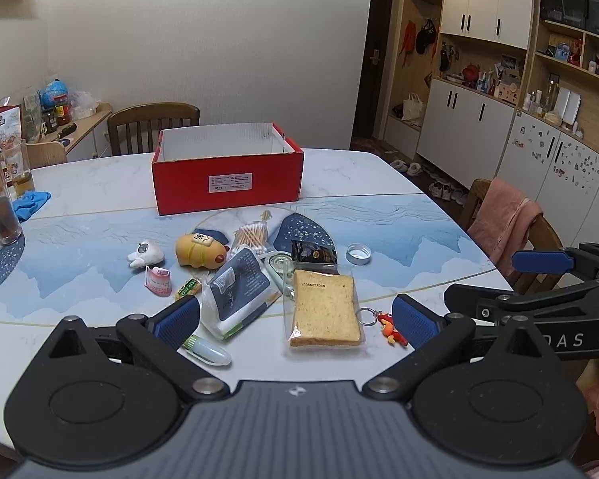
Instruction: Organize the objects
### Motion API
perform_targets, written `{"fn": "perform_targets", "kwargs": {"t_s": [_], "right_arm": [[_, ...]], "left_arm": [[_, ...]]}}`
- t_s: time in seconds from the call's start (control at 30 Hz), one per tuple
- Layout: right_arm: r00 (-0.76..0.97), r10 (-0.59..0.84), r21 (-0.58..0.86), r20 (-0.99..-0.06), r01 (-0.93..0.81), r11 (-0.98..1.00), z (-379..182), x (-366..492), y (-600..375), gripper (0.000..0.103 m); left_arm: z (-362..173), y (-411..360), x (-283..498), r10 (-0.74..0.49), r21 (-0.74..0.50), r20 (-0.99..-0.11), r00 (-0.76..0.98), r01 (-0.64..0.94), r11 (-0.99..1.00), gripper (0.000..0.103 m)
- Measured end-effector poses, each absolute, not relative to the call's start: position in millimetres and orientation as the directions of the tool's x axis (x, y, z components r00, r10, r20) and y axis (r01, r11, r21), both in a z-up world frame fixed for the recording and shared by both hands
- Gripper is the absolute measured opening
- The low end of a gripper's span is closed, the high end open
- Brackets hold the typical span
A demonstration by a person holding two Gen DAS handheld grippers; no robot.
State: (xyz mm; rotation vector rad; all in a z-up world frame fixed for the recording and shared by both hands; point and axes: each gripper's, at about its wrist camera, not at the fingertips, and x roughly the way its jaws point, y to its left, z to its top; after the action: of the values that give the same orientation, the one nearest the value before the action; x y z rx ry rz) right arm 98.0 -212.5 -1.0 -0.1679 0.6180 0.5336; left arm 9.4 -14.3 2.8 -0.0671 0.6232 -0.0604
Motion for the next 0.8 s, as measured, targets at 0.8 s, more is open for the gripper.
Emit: {"fn": "perform_targets", "kwargs": {"t_s": [0.8], "right_arm": [[0.685, 0.434, 0.012, -0.585, -0.529, 0.849, -0.5, 102.9, -212.3, 0.094]], "left_arm": [[1.8, -7.6, 18.3, -0.065, -0.101, -0.589, 0.805, 0.006, 0.995, 0.103]]}}
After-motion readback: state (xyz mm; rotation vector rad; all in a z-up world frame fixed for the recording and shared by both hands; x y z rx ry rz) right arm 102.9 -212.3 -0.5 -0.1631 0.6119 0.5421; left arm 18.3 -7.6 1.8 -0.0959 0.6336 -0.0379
